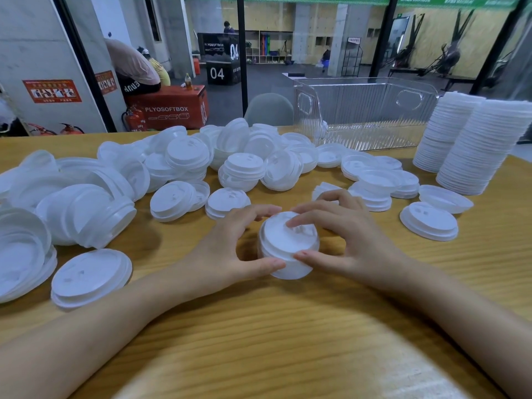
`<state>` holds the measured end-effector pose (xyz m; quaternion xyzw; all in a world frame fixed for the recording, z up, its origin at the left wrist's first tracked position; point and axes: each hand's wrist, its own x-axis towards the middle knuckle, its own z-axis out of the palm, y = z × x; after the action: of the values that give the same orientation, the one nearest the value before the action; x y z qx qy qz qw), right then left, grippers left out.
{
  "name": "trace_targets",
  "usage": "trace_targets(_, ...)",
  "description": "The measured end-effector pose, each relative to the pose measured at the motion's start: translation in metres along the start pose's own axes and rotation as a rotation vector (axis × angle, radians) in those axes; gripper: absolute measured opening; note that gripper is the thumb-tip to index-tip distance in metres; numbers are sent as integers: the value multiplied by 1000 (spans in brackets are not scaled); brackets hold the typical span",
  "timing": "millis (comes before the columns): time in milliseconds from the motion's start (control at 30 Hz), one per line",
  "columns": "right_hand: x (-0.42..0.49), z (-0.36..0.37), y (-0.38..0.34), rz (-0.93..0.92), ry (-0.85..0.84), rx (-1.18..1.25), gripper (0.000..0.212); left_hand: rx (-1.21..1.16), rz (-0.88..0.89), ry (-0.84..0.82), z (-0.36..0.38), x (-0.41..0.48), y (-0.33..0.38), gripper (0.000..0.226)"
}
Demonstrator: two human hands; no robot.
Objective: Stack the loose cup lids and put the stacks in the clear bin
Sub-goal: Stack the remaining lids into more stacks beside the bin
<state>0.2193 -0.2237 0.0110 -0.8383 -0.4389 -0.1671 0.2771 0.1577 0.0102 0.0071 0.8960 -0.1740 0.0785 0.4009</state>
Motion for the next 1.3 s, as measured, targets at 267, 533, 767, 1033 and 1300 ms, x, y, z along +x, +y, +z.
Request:
trace_targets(267, 5, -28, 23, 350, 328, 20, 46, 7, 9, 5, 0, 0, 1, 66)
trace_targets(533, 4, -28, 38, 653, 109, 93, 36, 8, 11, 0, 0, 0, 1, 66)
trace_targets(767, 3, -32, 34, 612, 192, 160, 9, 10, 13, 2, 0, 0, 0, 68)
trace_targets(1033, 2, -38, 16, 380, 338, 204, 27, -36, 13, 0, 1, 0, -1, 80)
trace_targets(1300, 0, -22, -1, 116, 61, 306, 33, -63, 33, 37, 0, 0, 0, 83)
